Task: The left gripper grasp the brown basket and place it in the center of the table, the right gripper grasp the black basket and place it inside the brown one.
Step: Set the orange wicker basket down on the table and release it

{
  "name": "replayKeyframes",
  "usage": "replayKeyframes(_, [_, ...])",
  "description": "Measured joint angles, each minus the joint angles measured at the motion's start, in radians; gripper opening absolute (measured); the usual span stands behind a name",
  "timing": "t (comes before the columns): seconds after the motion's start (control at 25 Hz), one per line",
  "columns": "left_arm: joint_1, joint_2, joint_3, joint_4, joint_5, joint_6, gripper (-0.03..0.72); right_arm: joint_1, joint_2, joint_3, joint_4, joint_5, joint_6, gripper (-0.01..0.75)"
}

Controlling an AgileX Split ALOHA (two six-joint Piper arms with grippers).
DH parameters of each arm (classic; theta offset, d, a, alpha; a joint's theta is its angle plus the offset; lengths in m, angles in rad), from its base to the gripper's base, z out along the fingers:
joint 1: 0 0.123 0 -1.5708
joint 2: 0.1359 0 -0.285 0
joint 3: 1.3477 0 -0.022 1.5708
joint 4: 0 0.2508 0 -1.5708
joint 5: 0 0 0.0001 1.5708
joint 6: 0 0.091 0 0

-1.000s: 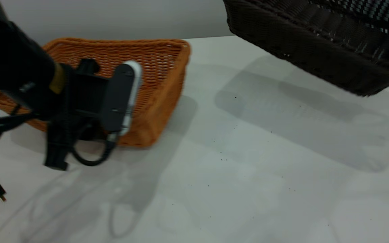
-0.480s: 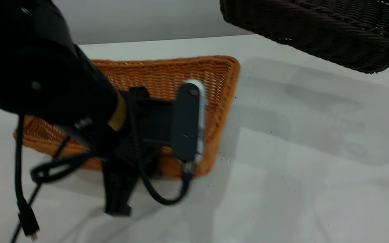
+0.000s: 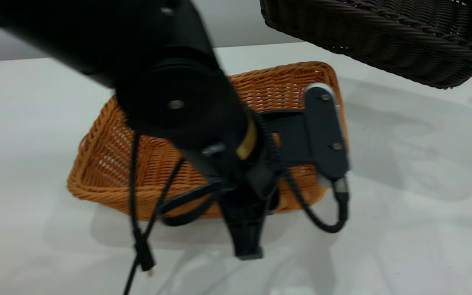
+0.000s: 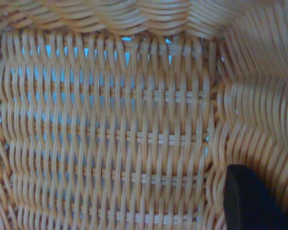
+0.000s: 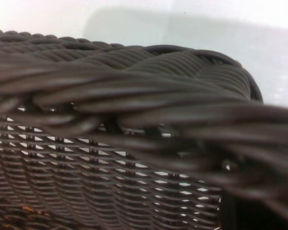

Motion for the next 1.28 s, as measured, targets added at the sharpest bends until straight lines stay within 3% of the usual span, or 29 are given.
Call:
replayKeyframes(0.76, [-0.027, 0.043, -0.051, 0.011, 0.026, 0.008, 0.102, -0.001, -0.001, 0.000, 0.000, -0.016, 0.000, 0.129])
replayKeyframes(0.88, [-0.027, 0.044, -0.050, -0.002, 0.005, 0.003, 0.188, -0.001, -0.001, 0.000, 0.000, -0.015, 0.000, 0.129])
replayKeyframes(1.16, [-0.030, 0.042, -0.051, 0.016, 0.043, 0.063, 0.498, -0.001, -0.001, 0.000, 0.000, -0.014, -0.003, 0.129])
replayKeyframes(1.28, [-0.042, 0.018, -0.051, 0.011, 0.084, 0.065, 0.545, -0.001, -0.001, 0.000, 0.000, -0.013, -0.008, 0.129])
